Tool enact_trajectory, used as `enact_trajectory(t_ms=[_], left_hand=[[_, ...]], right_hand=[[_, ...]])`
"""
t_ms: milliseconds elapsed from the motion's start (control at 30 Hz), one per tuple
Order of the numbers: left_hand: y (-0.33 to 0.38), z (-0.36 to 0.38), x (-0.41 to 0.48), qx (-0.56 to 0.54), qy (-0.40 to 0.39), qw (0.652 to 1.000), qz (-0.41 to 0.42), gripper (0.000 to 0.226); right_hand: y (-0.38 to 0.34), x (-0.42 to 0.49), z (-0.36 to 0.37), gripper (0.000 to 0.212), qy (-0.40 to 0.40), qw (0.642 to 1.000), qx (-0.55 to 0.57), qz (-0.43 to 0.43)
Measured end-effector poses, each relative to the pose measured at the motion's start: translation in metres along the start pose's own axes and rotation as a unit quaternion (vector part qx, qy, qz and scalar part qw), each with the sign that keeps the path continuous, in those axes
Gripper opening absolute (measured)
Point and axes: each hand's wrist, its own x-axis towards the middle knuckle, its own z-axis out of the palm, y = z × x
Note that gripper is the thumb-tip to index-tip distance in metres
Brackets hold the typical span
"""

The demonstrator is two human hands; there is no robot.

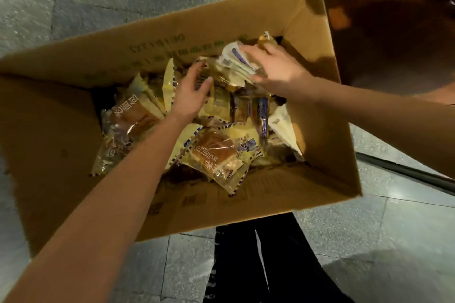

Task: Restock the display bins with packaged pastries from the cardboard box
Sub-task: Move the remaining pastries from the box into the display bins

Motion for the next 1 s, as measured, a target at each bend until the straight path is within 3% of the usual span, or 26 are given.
enact_trajectory(t_ms=[300,567,767,1000], left_hand=[[-0.025,0.028,0.054,0.032,0.03,0.999,-0.026,0.044],[-0.039,0.045,0.065,-0.093,0.04,0.994,-0.043,0.038],[-0.037,0.057,0.064,-0.236,0.098,0.965,-0.057,0.039],[-0.019,0.08,0.072,-0.199,0.134,0.969,-0.063,0.033]], right_hand=[[0.015,0.046,0.04,0.064,0.008,0.999,-0.036,-0.013],[0.011,0.042,0.049,0.074,-0.026,0.999,-0.037,0.013],[0.012,0.043,0.049,0.081,-0.034,0.998,-0.026,0.038],[0.013,0.035,0.048,0.077,0.003,0.999,0.014,0.033]])
